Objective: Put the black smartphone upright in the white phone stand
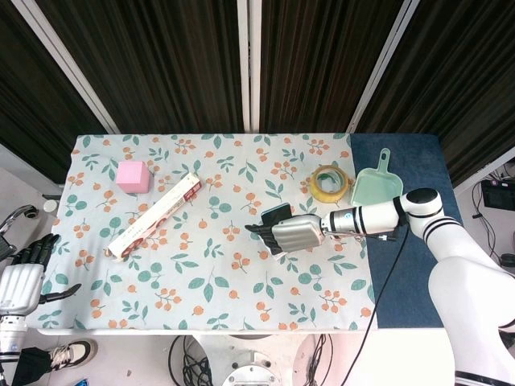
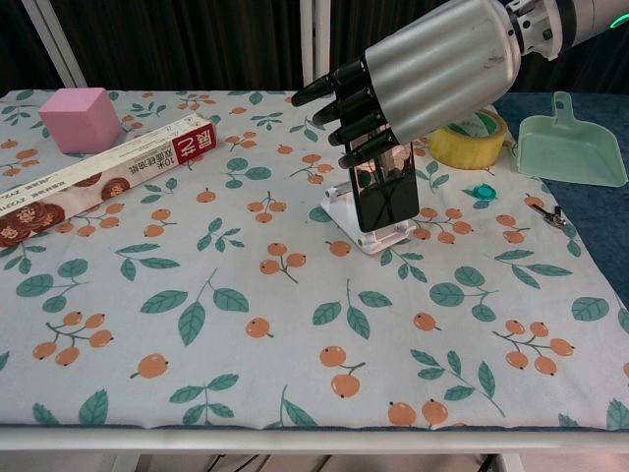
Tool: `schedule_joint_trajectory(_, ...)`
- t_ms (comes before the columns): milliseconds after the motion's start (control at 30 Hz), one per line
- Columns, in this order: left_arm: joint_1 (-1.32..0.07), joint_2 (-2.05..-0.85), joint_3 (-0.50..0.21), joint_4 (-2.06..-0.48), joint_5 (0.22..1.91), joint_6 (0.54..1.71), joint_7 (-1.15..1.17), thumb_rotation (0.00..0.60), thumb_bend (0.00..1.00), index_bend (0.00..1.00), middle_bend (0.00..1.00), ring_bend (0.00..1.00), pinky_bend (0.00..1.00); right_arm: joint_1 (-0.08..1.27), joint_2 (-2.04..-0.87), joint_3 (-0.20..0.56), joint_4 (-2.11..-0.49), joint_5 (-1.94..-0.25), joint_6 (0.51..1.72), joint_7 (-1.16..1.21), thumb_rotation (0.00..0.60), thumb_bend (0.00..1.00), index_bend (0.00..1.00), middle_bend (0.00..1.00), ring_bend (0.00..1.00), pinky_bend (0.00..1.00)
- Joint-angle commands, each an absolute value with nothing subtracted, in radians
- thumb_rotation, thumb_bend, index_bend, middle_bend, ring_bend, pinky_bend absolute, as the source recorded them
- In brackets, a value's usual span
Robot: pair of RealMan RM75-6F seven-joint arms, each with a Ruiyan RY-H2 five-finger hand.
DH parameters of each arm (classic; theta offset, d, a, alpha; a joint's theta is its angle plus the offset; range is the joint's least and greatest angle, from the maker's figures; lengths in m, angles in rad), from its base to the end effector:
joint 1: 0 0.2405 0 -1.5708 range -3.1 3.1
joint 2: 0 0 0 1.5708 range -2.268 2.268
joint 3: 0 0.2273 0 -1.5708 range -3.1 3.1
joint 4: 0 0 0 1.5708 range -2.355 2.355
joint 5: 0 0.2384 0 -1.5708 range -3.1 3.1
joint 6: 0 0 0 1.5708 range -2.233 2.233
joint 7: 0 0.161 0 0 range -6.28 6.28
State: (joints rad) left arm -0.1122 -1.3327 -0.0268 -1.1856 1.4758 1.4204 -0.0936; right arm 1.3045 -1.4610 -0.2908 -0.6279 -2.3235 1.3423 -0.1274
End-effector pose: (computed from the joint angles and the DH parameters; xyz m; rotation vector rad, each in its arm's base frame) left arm -0.3645 0.2069 0.0940 -1.4248 -0.8666 -0.7678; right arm -0.0719 -0.4096 0.0139 2.4051 1.4144 0.6319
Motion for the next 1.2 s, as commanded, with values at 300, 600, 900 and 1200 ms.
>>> schedule_joint_trajectory(300, -0.113, -1.335, -0.03, -1.187, 1.473, 1.42, -0.078, 0.367, 0.01, 0.04, 0.07, 0.11, 0.21, 1.299, -1.504, -0.314, -0.559, -2.31, 1.397, -0.099, 0.6, 0.55, 0.57, 0.2, 0.1, 0.0)
schedule_joint_trajectory(600, -0.115, -1.342, -0.03, -1.181, 1.468, 1.414, -0.07, 0.368, 0.01, 0.04, 0.07, 0.11, 0.21, 1.292, -1.528, -0.335, -0.506, -2.298, 1.428, -0.083, 0.6, 0.55, 0.57, 0.18, 0.08, 0.0)
schedule_joint_trajectory(900, -0.117, -1.344, -0.033, -1.182, 1.465, 1.41, -0.067, 0.368, 0.01, 0.04, 0.07, 0.11, 0.21, 1.292, -1.543, -0.35, -0.465, -2.283, 1.45, -0.063, 0.6, 0.57, 0.57, 0.18, 0.07, 0.0)
schedule_joint_trajectory(1200, -0.118, -1.348, -0.033, -1.173, 1.463, 1.405, -0.074, 0.365, 0.01, 0.04, 0.07, 0.11, 0.21, 1.292, -1.554, -0.368, -0.45, -2.274, 1.46, -0.054, 0.6, 0.57, 0.57, 0.18, 0.06, 0.0)
